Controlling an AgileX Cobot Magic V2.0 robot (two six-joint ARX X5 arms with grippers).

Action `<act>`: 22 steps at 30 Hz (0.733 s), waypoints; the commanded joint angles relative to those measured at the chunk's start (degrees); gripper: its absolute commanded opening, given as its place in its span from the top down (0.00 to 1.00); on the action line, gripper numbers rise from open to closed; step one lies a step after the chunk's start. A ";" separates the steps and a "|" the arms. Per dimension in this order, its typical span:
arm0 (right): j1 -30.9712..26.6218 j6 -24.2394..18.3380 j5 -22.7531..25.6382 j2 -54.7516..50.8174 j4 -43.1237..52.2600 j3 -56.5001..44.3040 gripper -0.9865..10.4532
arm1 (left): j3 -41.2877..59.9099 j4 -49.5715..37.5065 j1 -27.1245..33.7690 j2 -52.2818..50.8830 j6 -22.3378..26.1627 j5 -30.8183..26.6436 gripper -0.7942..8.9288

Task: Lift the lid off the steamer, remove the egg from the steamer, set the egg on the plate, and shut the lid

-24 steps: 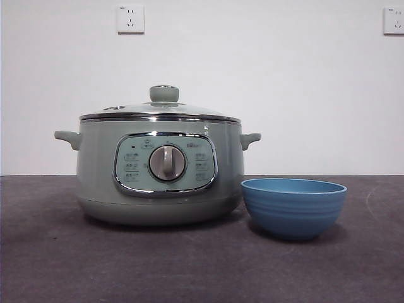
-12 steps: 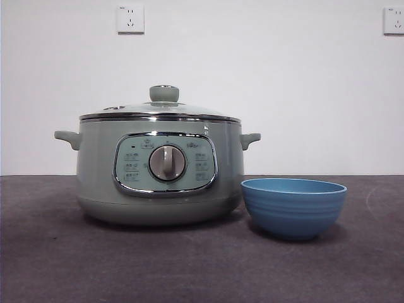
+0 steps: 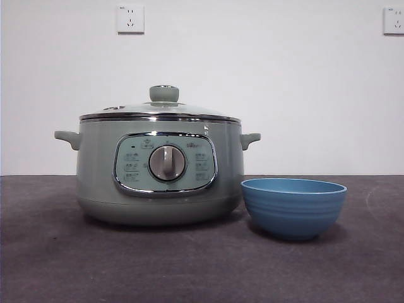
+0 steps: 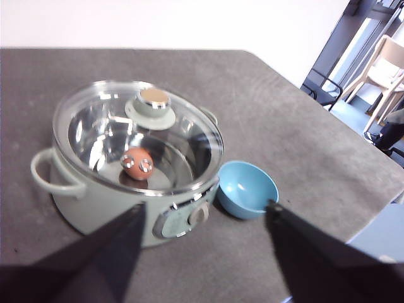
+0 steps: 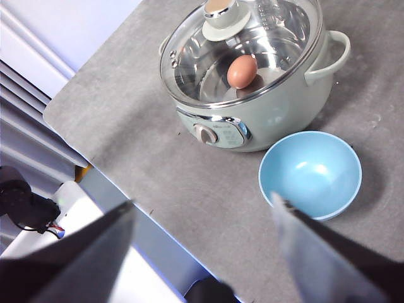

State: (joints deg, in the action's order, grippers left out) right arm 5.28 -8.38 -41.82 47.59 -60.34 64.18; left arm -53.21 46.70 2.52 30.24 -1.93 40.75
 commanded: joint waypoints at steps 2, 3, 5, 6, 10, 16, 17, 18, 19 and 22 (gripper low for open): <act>0.09 0.42 0.00 -0.07 1.22 0.11 0.39 | -1.36 -2.49 0.04 2.93 0.46 0.22 0.30; 0.09 0.68 0.00 -0.07 1.55 0.11 0.39 | -1.81 -2.78 -0.02 3.91 0.48 0.24 0.30; 0.09 0.92 -0.02 0.04 2.03 0.11 0.39 | -3.06 -4.00 -0.63 6.56 0.48 0.22 0.30; 0.09 0.92 0.00 0.04 2.08 0.11 0.39 | -3.56 -4.87 -1.05 7.72 0.48 0.20 0.30; 0.09 0.96 0.11 0.44 2.14 0.11 0.39 | -6.49 -8.85 -3.82 13.70 0.50 -0.26 0.30; 0.09 0.98 0.15 1.05 2.23 0.11 0.39 | -12.15 -14.97 -10.58 24.33 0.70 -5.51 0.30; 0.09 0.98 0.15 1.20 2.23 0.11 0.39 | -13.18 -16.52 -12.26 26.47 0.72 -7.26 0.30; 0.09 1.01 0.17 1.27 2.21 0.11 0.39 | -13.94 -17.68 -13.51 28.20 0.74 -8.72 0.30; 0.09 1.01 0.17 1.33 2.21 0.11 0.39 | -14.71 -18.78 -14.73 29.92 0.85 -10.14 0.30; 0.09 1.01 0.17 1.55 2.21 0.11 0.39 | -17.03 -22.01 -18.53 35.74 2.51 -14.75 0.30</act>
State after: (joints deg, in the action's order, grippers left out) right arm 5.28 -7.73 -41.76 49.12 -58.46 64.18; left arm -70.17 25.30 -15.25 64.71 -0.89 26.98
